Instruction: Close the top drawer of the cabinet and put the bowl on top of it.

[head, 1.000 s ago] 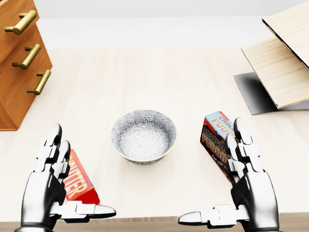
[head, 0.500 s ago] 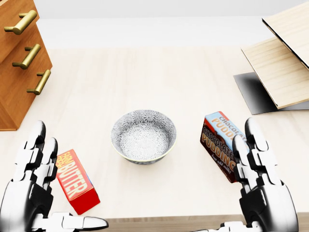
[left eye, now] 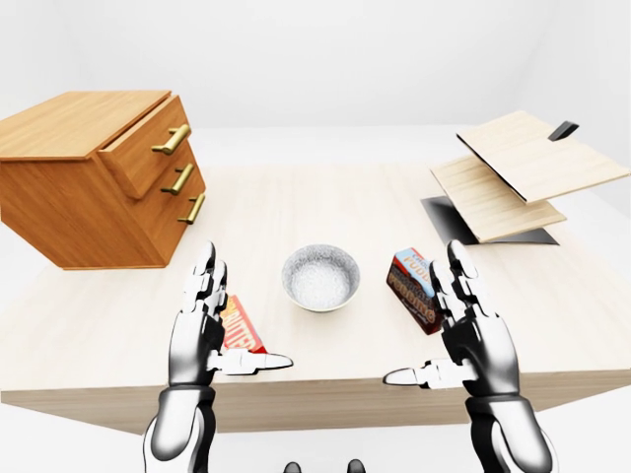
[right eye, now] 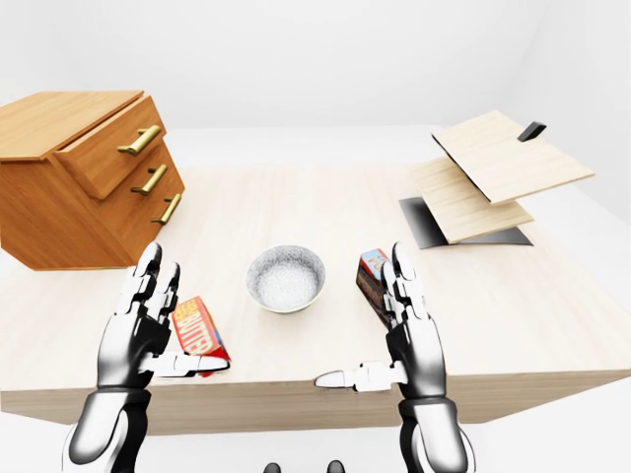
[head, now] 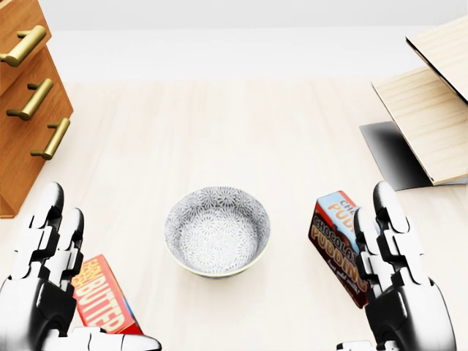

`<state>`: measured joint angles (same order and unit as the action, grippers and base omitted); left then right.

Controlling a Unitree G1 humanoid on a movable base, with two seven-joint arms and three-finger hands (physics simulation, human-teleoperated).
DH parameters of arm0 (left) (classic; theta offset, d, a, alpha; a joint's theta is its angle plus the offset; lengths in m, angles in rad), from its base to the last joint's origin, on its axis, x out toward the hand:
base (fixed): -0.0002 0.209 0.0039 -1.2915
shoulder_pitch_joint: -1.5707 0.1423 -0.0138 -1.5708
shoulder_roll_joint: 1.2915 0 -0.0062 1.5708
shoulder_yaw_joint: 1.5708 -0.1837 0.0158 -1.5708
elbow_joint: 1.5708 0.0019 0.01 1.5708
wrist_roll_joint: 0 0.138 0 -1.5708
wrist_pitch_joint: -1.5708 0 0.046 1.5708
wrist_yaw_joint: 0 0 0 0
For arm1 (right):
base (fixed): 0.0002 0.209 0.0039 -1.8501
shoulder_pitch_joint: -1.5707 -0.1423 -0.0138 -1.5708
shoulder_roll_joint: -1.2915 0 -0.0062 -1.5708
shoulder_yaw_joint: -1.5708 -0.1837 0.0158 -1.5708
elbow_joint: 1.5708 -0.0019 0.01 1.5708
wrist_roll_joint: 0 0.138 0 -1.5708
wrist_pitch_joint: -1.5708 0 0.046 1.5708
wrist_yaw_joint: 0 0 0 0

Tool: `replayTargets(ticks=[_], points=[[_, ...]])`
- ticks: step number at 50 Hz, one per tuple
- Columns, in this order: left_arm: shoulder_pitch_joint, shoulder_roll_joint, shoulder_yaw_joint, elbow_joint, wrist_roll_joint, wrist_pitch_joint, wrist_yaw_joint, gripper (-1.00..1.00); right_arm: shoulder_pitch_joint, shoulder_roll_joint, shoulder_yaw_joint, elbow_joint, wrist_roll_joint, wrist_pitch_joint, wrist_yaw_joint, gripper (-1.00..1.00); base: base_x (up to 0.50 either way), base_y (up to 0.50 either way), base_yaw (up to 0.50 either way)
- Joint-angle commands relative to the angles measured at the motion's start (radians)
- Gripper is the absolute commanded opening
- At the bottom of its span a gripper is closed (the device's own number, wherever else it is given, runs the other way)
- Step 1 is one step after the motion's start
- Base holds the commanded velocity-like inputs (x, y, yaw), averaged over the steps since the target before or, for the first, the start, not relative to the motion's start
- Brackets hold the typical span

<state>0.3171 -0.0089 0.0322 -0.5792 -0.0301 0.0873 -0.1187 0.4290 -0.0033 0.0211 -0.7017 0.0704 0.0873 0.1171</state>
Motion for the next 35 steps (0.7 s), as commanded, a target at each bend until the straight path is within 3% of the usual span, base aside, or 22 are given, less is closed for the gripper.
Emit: replayTargets(ticks=[1,25,27,29,35], points=[[0.000,0.000,0.001,-0.003,-0.003,0.000,-0.004,1.00,0.006,0.001,-0.004,-0.009,0.005,0.000,0.011,1.00,0.29,0.00,0.00],[0.006,0.001,-0.005,-0.012,-0.008,0.000,-0.015,1.00,0.024,0.003,0.000,-0.028,0.008,0.000,0.014,1.00,0.29,0.00,0.00],[0.008,0.001,-0.005,-0.014,-0.009,0.000,-0.015,1.00,0.021,0.003,0.001,-0.020,-0.001,0.000,0.009,1.00,0.20,0.00,0.00],[0.011,0.001,-0.006,-0.017,-0.009,0.000,-0.017,1.00,0.026,0.002,0.001,-0.011,0.002,-0.019,0.015,1.00,0.00,0.00,0.00],[0.009,0.001,-0.006,-0.013,-0.009,0.000,-0.016,1.00,0.016,0.004,-0.010,-0.007,0.006,-0.011,0.013,1.00,0.00,0.00,0.00]])
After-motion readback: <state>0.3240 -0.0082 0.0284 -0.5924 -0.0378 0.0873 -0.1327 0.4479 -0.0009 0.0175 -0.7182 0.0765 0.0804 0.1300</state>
